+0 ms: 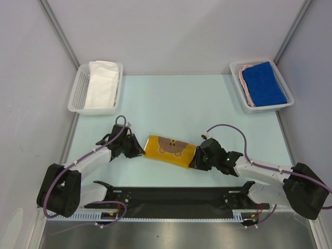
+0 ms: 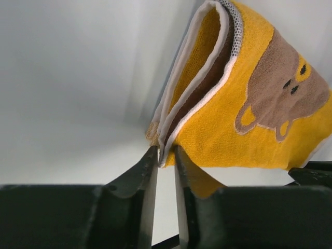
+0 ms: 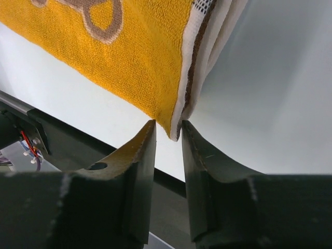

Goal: Fold and stack the towels
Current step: Fold the towel, then smooth out wrinkles on the folded towel

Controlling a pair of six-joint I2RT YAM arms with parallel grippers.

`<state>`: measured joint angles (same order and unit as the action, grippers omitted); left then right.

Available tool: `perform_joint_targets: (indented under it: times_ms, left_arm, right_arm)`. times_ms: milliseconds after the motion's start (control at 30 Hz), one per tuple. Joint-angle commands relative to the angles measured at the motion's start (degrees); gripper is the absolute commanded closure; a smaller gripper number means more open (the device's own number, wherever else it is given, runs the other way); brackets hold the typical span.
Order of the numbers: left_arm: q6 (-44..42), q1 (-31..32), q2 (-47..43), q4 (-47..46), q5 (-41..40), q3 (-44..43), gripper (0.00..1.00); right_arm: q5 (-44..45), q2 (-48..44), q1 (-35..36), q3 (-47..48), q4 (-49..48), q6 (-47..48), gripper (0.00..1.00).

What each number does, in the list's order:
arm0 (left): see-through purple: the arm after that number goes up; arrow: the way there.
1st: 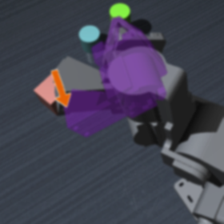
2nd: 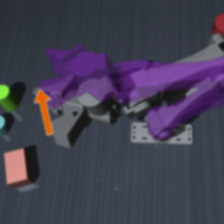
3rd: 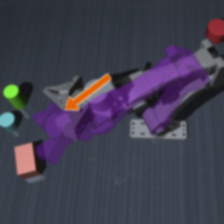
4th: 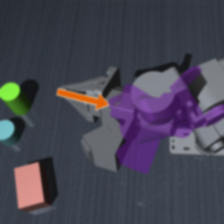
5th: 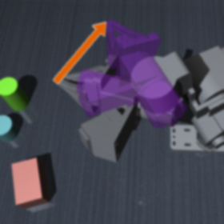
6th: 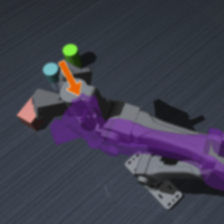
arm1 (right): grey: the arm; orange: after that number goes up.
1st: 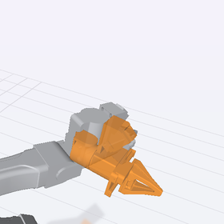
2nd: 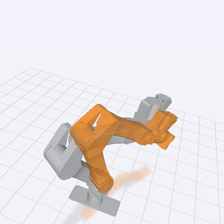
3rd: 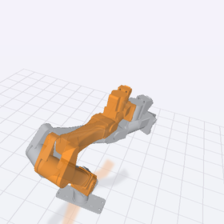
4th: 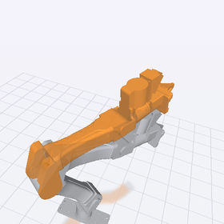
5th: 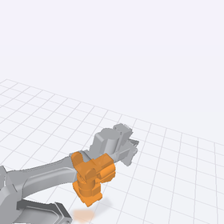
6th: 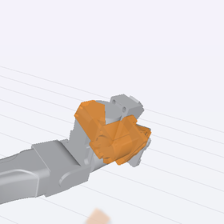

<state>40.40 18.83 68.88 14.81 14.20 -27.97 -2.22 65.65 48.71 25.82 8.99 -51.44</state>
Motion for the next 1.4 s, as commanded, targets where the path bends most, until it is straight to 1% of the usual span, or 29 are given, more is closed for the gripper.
perform_joint_targets:
  times_ms: [0, 33, 100, 167, 200, 233, 267, 300, 333, 367, 467, 500, 533, 567, 600, 633, 667, 767, 800, 833, 900, 933, 1000, 1033, 1100, 1167, 1267, 1300, 1367]
  left_arm:
    - [-0.85, -0.02, 0.29, 0.74, -0.48, -4.02, 0.74]
    - [-1.72, -0.11, 0.29, 1.44, -0.83, -4.72, 0.70]
    - [-3.04, -0.28, -0.24, 3.47, -1.97, -6.57, 0.64]
    - [-4.45, -0.99, -0.76, 6.44, -3.81, -9.11, 0.63]
    - [-6.54, -1.07, -1.11, 7.85, -4.78, -10.25, 0.62]
    - [-7.87, -1.08, -1.81, 9.26, -5.57, -11.57, 0.59]
    - [-8.93, -1.08, -1.91, 13.02, -7.06, -14.80, 0.59]
    - [-11.37, -1.08, -2.17, 14.27, -8.90, -16.32, 0.58]
    - [-12.53, -0.99, -2.43, 15.24, -8.57, -17.72, 0.58]
    - [-13.24, -0.99, -2.35, 16.21, -5.79, -19.91, 0.58]
    - [-14.21, 1.20, -0.51, 15.52, -0.24, -22.48, 0.59]
    - [-13.17, 2.34, 0.28, 15.08, 0.91, -22.57, 0.59]
    - [-12.46, 4.70, 0.72, 14.12, 1.97, -22.48, 0.59]
    - [-11.76, 5.68, 1.95, 11.32, 3.28, -21.18, 0.59]
    - [-9.75, 6.82, 2.48, 9.82, 6.17, -20.21, 0.59]
    - [-8.77, 7.27, 3.01, 5.97, 7.85, -18.98, 0.59]
    - [-7.80, 7.62, 4.06, 3.85, 9.34, -16.44, 0.59]
    - [-5.69, 8.68, 6.43, -1.69, 14.62, -12.48, 0.59]
    - [-5.69, 9.12, 7.22, -2.76, 15.50, -11.77, 0.58]
    - [-5.77, 9.03, 7.93, -3.72, 15.25, -10.54, 0.58]
    - [-6.38, 8.94, 10.29, -4.17, 14.37, -9.48, 0.58]
    - [-6.48, 8.94, 11.09, -4.70, 13.67, -8.69, 0.59]
    - [-5.78, 8.94, 12.41, -5.84, 12.79, -7.46, 0.60]
    - [-5.43, 8.86, 12.68, -5.93, 10.61, -6.58, 0.60]
    - [-4.72, 8.51, 12.77, -6.19, 9.45, -5.88, 0.60]
    - [-4.11, 8.24, 12.86, -6.28, 7.96, -5.52, 0.60]
    - [-4.28, 8.24, 12.07, -5.67, 7.69, -5.96, 0.61]
    - [-4.45, 8.24, 11.54, -5.06, 7.43, -6.48, 0.61]
    - [-5.42, 8.33, 9.53, -2.95, 7.25, -8.41, 0.59]
  right_arm:
    - [0.90, -1.49, 0.42, 0.45, -0.03, 0.20, 0.68]
    - [0.99, -1.57, 0.42, 0.89, 1.01, 0.37, 0.67]
    - [1.34, -2.98, 0.42, 0.98, 2.25, 0.55, 0.66]
    - [1.87, -5.60, -0.10, 1.59, 4.97, 0.99, 0.67]
    - [2.13, -6.66, -0.45, 1.95, 6.20, 1.25, 0.68]
    - [2.22, -7.80, -1.50, 2.56, 8.56, 2.21, 0.68]
    - [2.13, -8.86, -2.38, 3.61, 9.71, 2.83, 0.68]
    - [1.70, -10.61, -2.91, 4.32, 10.68, 3.45, 0.68]
    - [1.34, -11.15, -4.14, 5.02, 12.35, 4.84, 0.68]
    - [0.21, -11.42, -4.76, 6.42, 12.54, 5.47, 0.68]
    - [-1.81, -9.23, -5.55, 8.62, 9.92, 6.88, 0.67]
    - [-2.78, -6.26, -5.47, 10.20, 8.68, 6.79, 0.67]
    - [-4.01, -4.15, -5.47, 10.99, 5.19, 6.62, 0.68]
    - [-6.20, -2.38, -4.94, 11.61, 3.24, 5.92, 0.69]
    - [-6.83, 1.55, -4.59, 12.66, -0.95, 5.56, 0.70]
    - [-7.36, 3.50, -4.24, 13.02, -2.82, 5.30, 0.71]
    - [-8.75, 5.26, -3.89, 13.37, -4.58, 4.86, 0.71]
    - [-11.22, 11.94, -2.92, 12.59, -11.88, 3.81, 0.74]
    - [-11.66, 13.18, -2.57, 12.06, -14.85, 3.46, 0.74]
    - [-11.76, 15.45, -2.39, 10.23, -15.93, 3.19, 0.75]
    - [-12.02, 17.14, -2.56, 8.20, -17.95, 1.97, 0.76]
    - [-12.45, 17.75, -2.74, 4.97, -20.40, 1.52, 0.77]
    - [-13.25, 17.68, -3.18, 1.35, -23.91, -0.67, 0.78]
    - [-13.25, 16.89, -3.35, -1.62, -24.81, -1.37, 0.78]
    - [-13.60, 15.57, -3.88, -4.45, -26.47, -2.08, 0.78]
    - [-13.51, 12.95, -4.06, -6.74, -26.22, -2.70, 0.77]
    - [-13.95, 9.69, -4.59, -7.19, -24.38, -2.52, 0.77]
    - [-14.30, 6.80, -4.76, -6.67, -22.29, -2.44, 0.76]
    - [-15.36, 3.98, -5.29, -4.92, -19.82, -1.56, 0.75]
